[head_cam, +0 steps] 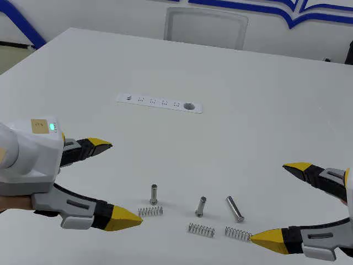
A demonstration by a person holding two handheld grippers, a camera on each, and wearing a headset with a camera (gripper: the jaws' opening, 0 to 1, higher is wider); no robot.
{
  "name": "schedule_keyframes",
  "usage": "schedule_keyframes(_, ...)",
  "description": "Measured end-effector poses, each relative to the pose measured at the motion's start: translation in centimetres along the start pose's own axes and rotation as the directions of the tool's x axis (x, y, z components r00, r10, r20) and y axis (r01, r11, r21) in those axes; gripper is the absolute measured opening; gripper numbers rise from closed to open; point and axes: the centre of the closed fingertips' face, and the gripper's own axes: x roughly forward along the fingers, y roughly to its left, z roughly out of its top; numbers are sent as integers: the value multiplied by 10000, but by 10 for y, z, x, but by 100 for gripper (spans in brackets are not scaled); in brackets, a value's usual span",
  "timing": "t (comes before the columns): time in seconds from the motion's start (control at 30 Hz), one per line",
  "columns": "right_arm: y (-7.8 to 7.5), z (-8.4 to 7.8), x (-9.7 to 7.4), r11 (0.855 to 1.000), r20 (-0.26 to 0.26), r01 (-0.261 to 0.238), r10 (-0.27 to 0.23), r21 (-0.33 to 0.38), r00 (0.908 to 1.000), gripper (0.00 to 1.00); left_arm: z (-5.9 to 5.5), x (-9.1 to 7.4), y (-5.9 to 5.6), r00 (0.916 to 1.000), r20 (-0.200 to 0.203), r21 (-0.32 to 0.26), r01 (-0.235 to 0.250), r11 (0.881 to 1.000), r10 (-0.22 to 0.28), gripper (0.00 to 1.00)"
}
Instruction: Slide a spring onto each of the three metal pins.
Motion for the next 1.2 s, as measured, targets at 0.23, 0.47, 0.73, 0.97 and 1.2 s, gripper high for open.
schedule_keyframes(0.23, 1, -1, 0, 10000, -44, -47, 48, 68, 10000, 96, -5, -1, 1, 9999, -124, -98, -71, 9999, 70, 100)
schedule_keyframes(0.47, -2, -1, 2, 9998, -22, 20, -20, 213, 10000, 96, 9, -1, 6, 9988, 403, -225, -272, 9994, 281, 100)
schedule_keyframes(0.73, -4, 0, 0, 9995, 41, 105, -106, 306, 9999, 96, 9, 1, 7, 9991, 305, -114, -290, 9995, 294, 100)
schedule_keyframes(0.97, -2, 2, 0, 9991, 71, 103, -106, 412, 9999, 95, 7, 1, 5, 9992, 290, -133, -276, 9995, 280, 100)
schedule_keyframes(1.2, 1, 3, 1, 9989, 81, 0, -4, 475, 10000, 90, 6, -2, 7, 9990, 287, -162, -327, 9993, 331, 100)
